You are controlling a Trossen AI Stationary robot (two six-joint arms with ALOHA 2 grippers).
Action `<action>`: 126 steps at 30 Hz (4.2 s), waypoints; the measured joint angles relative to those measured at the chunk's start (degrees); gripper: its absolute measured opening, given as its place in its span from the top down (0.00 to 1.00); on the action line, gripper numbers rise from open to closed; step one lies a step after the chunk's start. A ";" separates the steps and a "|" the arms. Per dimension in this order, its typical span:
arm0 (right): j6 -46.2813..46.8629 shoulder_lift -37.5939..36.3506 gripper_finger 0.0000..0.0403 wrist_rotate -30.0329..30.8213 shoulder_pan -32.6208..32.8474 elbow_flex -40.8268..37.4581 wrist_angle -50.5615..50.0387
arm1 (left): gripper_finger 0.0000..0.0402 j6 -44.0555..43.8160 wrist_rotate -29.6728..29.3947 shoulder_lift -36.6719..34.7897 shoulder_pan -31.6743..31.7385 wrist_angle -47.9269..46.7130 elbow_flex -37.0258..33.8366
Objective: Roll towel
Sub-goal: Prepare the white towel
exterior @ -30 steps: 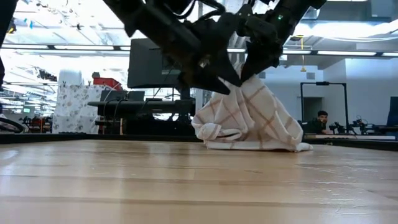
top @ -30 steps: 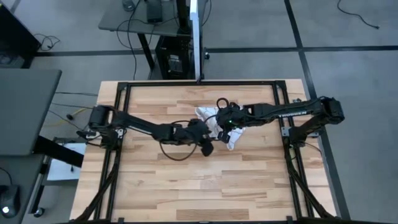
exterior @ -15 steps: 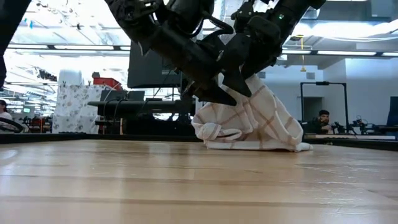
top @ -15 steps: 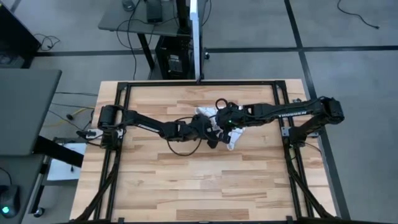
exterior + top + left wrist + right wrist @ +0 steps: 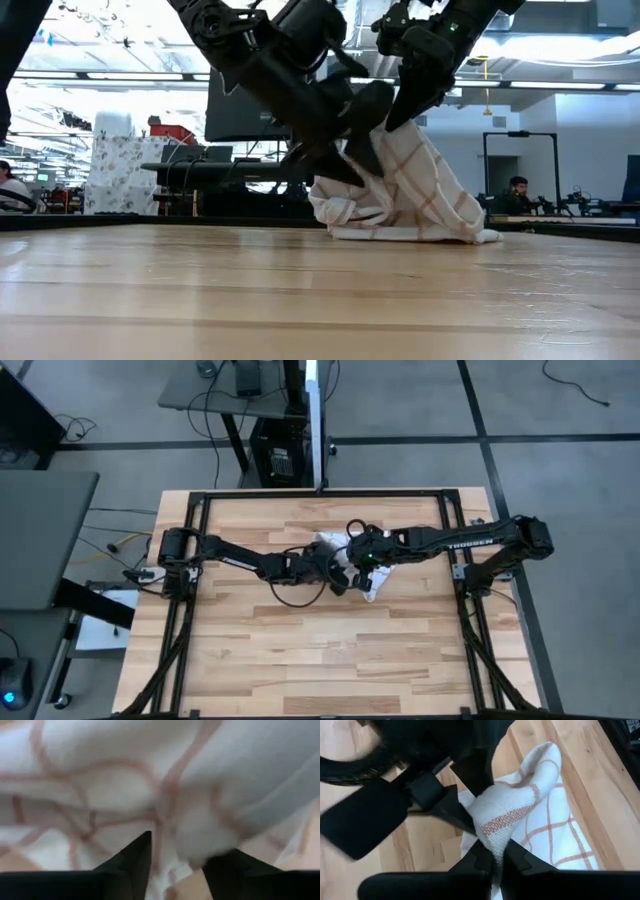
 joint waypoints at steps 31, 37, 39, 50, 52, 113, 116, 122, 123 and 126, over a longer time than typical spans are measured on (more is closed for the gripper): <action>2.89 -10.71 0.69 -1.17 -0.36 0.20 -5.75 | 1.00 21.91 2.29 -24.08 0.61 -49.55 14.36; 6.40 -10.69 0.45 -1.29 1.50 0.20 -12.00 | 1.00 22.57 4.41 -23.36 0.61 -49.56 14.36; 9.93 -10.69 0.41 -1.32 4.09 0.07 -13.36 | 1.00 23.21 4.75 -23.43 0.61 -49.44 14.36; 18.58 -7.95 0.42 9.97 25.14 -14.12 7.98 | 1.00 25.05 4.85 -23.37 0.47 -49.46 14.36; 17.58 -4.50 0.42 13.76 27.12 -15.54 11.48 | 1.00 25.82 4.93 -23.37 0.46 -49.51 14.36; 11.48 -33.88 1.00 12.35 -1.96 -9.62 -13.30 | 1.00 36.26 5.48 -23.96 10.27 -65.95 35.15; 7.07 -34.76 1.00 12.37 -6.76 -9.62 -8.70 | 1.00 39.37 4.82 -23.96 14.00 -64.96 35.50; -2.61 -33.60 1.00 11.97 -16.74 -9.57 1.46 | 1.00 45.02 4.86 -23.93 22.80 -61.58 35.34; -4.40 -33.07 1.00 11.77 -18.38 -9.57 3.05 | 1.00 45.66 4.87 -23.93 24.22 -61.03 35.28; -9.03 -31.53 1.00 9.58 -23.11 -9.57 8.18 | 1.00 47.58 5.41 -23.89 28.24 -58.74 35.26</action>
